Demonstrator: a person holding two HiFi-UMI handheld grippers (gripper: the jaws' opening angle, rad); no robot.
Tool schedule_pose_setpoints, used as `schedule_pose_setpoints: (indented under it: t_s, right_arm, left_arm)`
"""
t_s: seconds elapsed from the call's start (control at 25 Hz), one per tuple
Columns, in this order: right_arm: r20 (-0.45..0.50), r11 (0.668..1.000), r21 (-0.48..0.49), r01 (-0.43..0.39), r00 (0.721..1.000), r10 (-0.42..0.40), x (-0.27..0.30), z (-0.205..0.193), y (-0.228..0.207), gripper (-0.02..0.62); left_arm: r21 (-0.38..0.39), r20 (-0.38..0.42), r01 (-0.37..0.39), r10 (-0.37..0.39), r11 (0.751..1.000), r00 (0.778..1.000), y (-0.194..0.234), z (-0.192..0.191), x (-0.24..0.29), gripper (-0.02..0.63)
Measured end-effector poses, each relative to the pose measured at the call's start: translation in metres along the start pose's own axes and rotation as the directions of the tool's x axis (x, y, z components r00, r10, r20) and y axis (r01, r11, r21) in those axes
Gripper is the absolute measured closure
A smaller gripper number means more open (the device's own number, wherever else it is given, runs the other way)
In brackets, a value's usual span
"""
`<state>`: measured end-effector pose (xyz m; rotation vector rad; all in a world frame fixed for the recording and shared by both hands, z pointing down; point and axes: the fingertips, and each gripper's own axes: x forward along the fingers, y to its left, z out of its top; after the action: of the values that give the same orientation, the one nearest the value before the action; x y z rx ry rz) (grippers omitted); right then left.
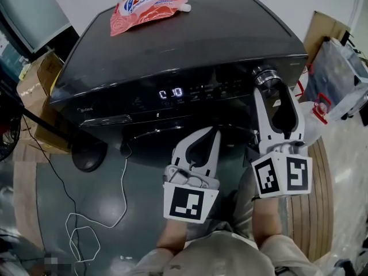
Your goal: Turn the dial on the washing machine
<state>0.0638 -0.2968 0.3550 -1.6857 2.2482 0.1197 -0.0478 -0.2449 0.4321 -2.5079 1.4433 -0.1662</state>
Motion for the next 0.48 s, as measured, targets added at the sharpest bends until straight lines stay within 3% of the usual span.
schedule_pose_setpoints:
  t_s: [0.28,0.48]
  right_arm:
    - [0.009,0.992,0.113,0.047,0.999,-0.048,-0.0002,-0.0027,-0.0028,0.321]
    - [0.009,1.000,0.020,0.015,1.000,-0.015,-0.0019,-0.0026,0.0003,0.318]
  left_arm:
    - [-0.004,0.003,-0.005,0.005,1.000,1.000,0.0012,-0.0038,-0.0022,0.592]
    - [-0.018,0.015,-0.002,0.002,1.000,1.000,0.0024,-0.0036,-0.0034,0.592]
